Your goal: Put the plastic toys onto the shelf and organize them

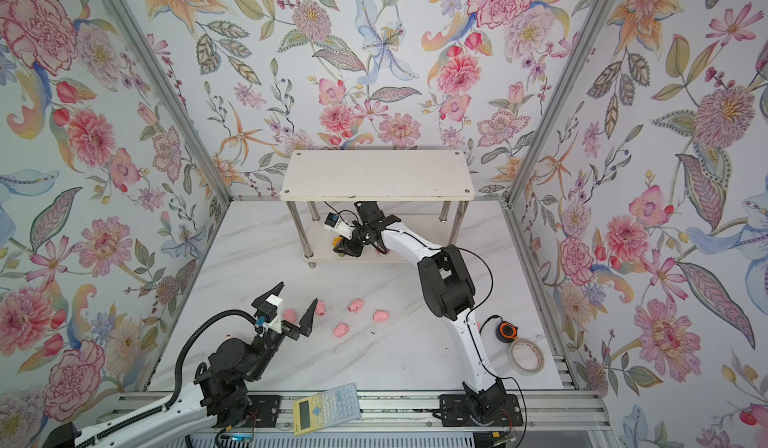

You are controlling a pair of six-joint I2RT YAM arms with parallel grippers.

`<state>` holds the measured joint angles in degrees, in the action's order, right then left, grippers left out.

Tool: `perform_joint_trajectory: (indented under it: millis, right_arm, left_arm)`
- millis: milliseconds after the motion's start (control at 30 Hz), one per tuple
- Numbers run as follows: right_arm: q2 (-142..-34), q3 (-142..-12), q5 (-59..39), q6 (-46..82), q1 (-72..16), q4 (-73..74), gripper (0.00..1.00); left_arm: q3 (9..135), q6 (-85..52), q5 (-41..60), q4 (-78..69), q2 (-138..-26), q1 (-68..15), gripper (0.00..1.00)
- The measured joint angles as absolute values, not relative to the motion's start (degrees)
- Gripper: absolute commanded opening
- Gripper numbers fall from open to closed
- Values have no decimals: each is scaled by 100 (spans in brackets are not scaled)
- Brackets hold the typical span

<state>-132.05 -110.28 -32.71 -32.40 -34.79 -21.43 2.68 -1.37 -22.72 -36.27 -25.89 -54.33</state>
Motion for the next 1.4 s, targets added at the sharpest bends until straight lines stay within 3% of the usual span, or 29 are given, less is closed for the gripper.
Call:
perform_joint_trajectory:
  millis: [333,500,700,733,767,1100,1400]
  right_arm:
    - [-13214,-11028,-3415,-3094,-3479,-2171,38]
    - [-13214,-11028,-3430,-3002,-3479,-2174,59]
    - [-13214,-11028,-3424,-2851,-3472,-2178,72]
    - [-13214,-11028,-3422,-2825,-3472,-2174,97]
    - [-13214,-11028,-3420,-2777,-3472,-2171,99]
    - [-13080,-10888,-3393,-2447,-3472,-1979,99]
    - [-12339,-10230,-3140,-2196,-3472,-1682,99]
  left_arm:
    - [268,-156,-2272,-3627,-2589,-5433,99]
    - [268,-154,-2270,-3632,-2615,-5430,99]
    - [268,-154,-2248,-3642,-2670,-5426,100]
    - [268,-156,-2246,-3656,-2670,-5426,99]
    - [268,-154,-2239,-3671,-2670,-5426,99]
    - [268,-158,-2119,-3708,-2561,-5426,99]
    - [268,-200,-2102,-3603,-2211,-5426,99]
